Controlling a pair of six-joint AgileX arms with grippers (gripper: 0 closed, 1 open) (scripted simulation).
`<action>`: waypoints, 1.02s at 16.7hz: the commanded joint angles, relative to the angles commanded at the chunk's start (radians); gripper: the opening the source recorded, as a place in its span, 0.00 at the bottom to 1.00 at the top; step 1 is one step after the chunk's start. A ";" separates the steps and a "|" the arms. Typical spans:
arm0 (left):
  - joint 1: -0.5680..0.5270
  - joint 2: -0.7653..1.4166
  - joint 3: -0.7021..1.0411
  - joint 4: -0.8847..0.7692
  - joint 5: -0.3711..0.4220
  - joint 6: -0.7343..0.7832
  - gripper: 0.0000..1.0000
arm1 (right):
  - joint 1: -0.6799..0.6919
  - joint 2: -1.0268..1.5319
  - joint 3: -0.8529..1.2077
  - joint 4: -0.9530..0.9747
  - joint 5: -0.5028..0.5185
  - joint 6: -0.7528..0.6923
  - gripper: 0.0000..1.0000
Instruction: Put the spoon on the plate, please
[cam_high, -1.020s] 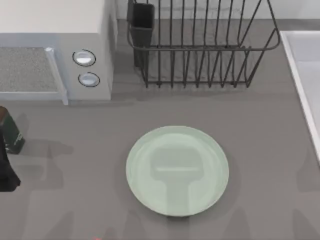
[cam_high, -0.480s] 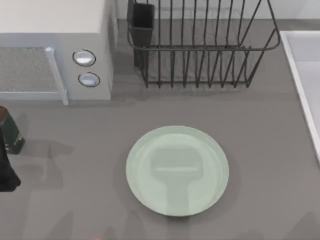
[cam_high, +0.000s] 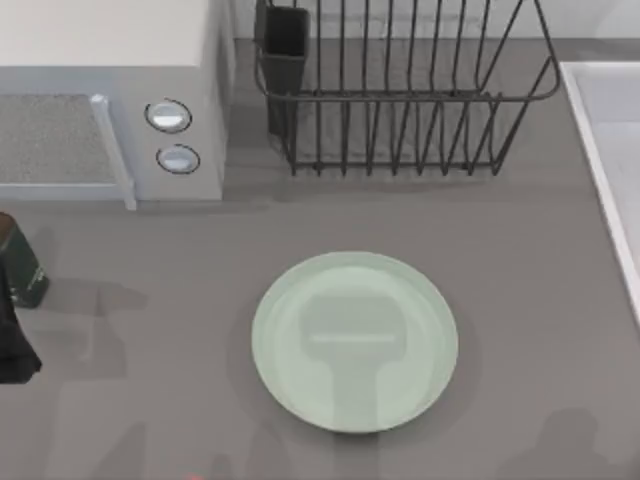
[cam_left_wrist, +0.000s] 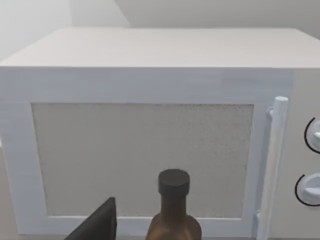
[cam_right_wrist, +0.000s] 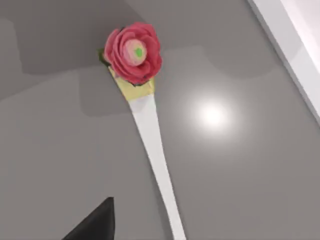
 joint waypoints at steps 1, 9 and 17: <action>0.000 0.000 0.000 0.000 0.000 0.000 1.00 | -0.018 0.052 0.033 -0.040 0.000 -0.061 1.00; 0.000 0.000 0.000 0.000 0.000 0.000 1.00 | -0.097 0.276 0.179 -0.209 -0.001 -0.325 1.00; 0.000 0.000 0.000 0.000 0.000 0.000 1.00 | -0.094 0.292 0.153 -0.169 -0.001 -0.322 1.00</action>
